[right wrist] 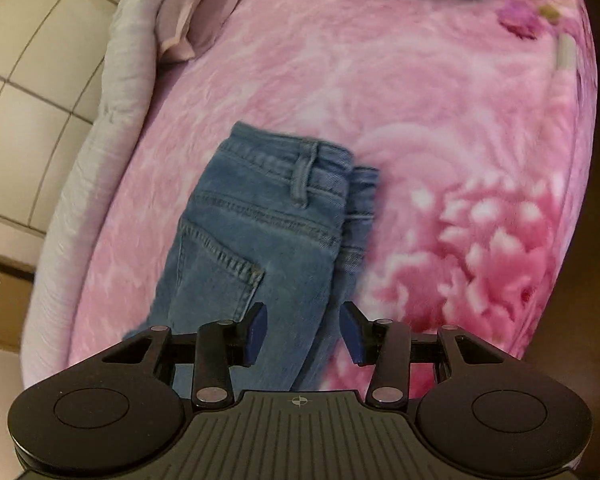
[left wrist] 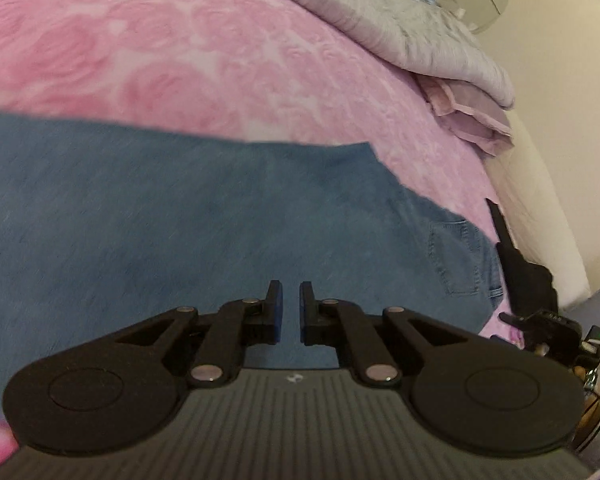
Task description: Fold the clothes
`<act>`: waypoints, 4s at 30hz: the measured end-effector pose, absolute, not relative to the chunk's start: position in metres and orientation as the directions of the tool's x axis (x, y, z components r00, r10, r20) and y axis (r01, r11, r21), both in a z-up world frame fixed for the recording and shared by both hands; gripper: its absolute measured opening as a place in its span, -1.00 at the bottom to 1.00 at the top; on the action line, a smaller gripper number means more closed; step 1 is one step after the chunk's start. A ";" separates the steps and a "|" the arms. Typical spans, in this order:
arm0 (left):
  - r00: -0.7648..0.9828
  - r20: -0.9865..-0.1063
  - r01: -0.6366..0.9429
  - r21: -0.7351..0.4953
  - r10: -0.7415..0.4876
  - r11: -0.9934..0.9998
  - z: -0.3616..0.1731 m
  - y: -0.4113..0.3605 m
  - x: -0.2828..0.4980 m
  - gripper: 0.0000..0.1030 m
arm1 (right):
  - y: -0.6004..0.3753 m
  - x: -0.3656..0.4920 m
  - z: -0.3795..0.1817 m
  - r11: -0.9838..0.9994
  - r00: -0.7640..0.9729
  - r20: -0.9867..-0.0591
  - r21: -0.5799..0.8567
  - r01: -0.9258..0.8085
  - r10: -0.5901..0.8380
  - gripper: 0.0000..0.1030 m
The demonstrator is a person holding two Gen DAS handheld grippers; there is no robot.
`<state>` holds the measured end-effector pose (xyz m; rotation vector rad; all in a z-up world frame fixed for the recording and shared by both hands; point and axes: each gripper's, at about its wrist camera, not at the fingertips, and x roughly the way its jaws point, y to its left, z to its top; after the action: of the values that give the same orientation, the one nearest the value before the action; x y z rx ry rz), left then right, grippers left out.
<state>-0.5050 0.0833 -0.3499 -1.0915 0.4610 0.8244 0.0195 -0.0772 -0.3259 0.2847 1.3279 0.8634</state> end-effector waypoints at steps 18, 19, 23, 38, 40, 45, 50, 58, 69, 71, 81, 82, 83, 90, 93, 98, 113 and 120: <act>0.555 -0.503 -0.767 -0.618 0.663 0.173 -0.387 0.004 -0.540 -0.92 | -0.126 0.052 -0.374 0.311 -0.109 -0.364 0.890 -0.334 0.925 -0.21; 0.530 -0.518 -0.771 -0.624 0.671 0.128 -0.386 -0.001 -0.541 -0.92 | -0.123 0.051 -0.375 0.331 -0.109 -0.383 0.885 -0.326 0.917 -0.21; 0.492 -0.512 -0.754 -0.654 0.704 0.051 -0.384 -0.018 -0.552 -0.79 | -0.113 0.056 -0.383 0.340 -0.136 -0.387 0.899 -0.276 0.912 -0.21; 0.377 -0.560 -0.821 -0.570 0.738 -0.014 -0.374 -0.038 -0.580 -0.79 | -0.107 0.034 -0.376 0.460 -0.044 -0.553 0.733 -0.500 0.832 -0.99; 0.375 -0.567 -0.820 -0.572 0.734 -0.023 -0.376 -0.042 -0.584 -0.79 | -0.113 0.026 -0.368 0.463 -0.004 -0.554 0.700 -0.544 0.832 -0.99; 0.347 -0.586 -0.849 -0.527 0.732 -0.019 -0.371 -0.044 -0.580 -0.79 | -0.130 -0.006 -0.333 0.490 0.126 -0.565 0.557 -0.670 0.815 -0.93; 0.387 -0.582 -0.883 -0.456 0.715 0.107 -0.355 -0.026 -0.529 -0.77 | -0.094 -0.073 -0.312 0.287 0.076 -0.536 0.322 -0.902 0.841 -0.91; 0.431 -0.658 -0.900 -0.260 0.618 0.351 -0.365 -0.004 -0.401 -0.67 | -0.053 -0.141 -0.365 0.148 0.147 -0.630 -0.051 -0.988 0.762 -0.82; 0.429 -0.616 -0.899 -0.217 0.660 0.381 -0.369 -0.047 -0.380 -0.66 | -0.090 -0.142 -0.357 0.072 0.017 -0.589 0.071 -0.995 0.808 -0.73; 0.464 -0.627 -0.881 -0.252 0.626 0.401 -0.370 -0.041 -0.373 -0.59 | -0.079 -0.145 -0.362 0.029 -0.050 -0.597 0.122 -0.992 0.800 -0.42; 0.321 -0.696 -0.930 -0.101 0.643 0.355 -0.368 -0.066 -0.347 -0.53 | -0.105 -0.171 -0.376 0.019 -0.037 -0.655 0.078 -0.997 0.754 -0.21; 0.303 -0.708 -0.936 -0.094 0.638 0.340 -0.364 -0.070 -0.350 -0.53 | -0.108 -0.170 -0.372 0.031 -0.036 -0.665 0.088 -0.996 0.746 -0.20; 0.285 -0.716 -0.942 -0.085 0.637 0.326 -0.361 -0.075 -0.352 -0.51 | -0.111 -0.169 -0.368 0.045 -0.035 -0.675 0.101 -0.994 0.737 -0.20; 0.186 -0.715 -0.963 0.002 0.674 0.269 -0.340 -0.119 -0.374 -0.41 | -0.146 -0.181 -0.339 0.109 0.004 -0.676 0.112 -0.988 0.737 -0.14; 0.151 -0.706 -0.972 0.021 0.692 0.234 -0.333 -0.132 -0.390 -0.35 | -0.156 -0.186 -0.332 0.121 0.019 -0.668 0.107 -0.987 0.744 -0.10; 0.089 -0.695 -0.986 0.040 0.713 0.162 -0.327 -0.149 -0.420 -0.34 | -0.172 -0.189 -0.321 0.149 0.046 -0.652 0.103 -0.984 0.757 -0.03; -0.055 -0.633 -0.998 0.058 0.772 -0.024 -0.294 -0.187 -0.501 -0.05 | -0.207 -0.175 -0.290 0.215 0.094 -0.612 0.127 -0.968 0.785 0.63; -0.070 -0.613 -0.998 0.048 0.787 -0.051 -0.283 -0.196 -0.517 0.08 | -0.212 -0.186 -0.281 0.210 0.104 -0.620 0.101 -0.972 0.778 0.72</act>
<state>-0.5167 -0.1956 -0.2833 -0.4997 0.5462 1.5719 -0.1862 -0.2124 -0.2805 -0.3749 0.6320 1.3358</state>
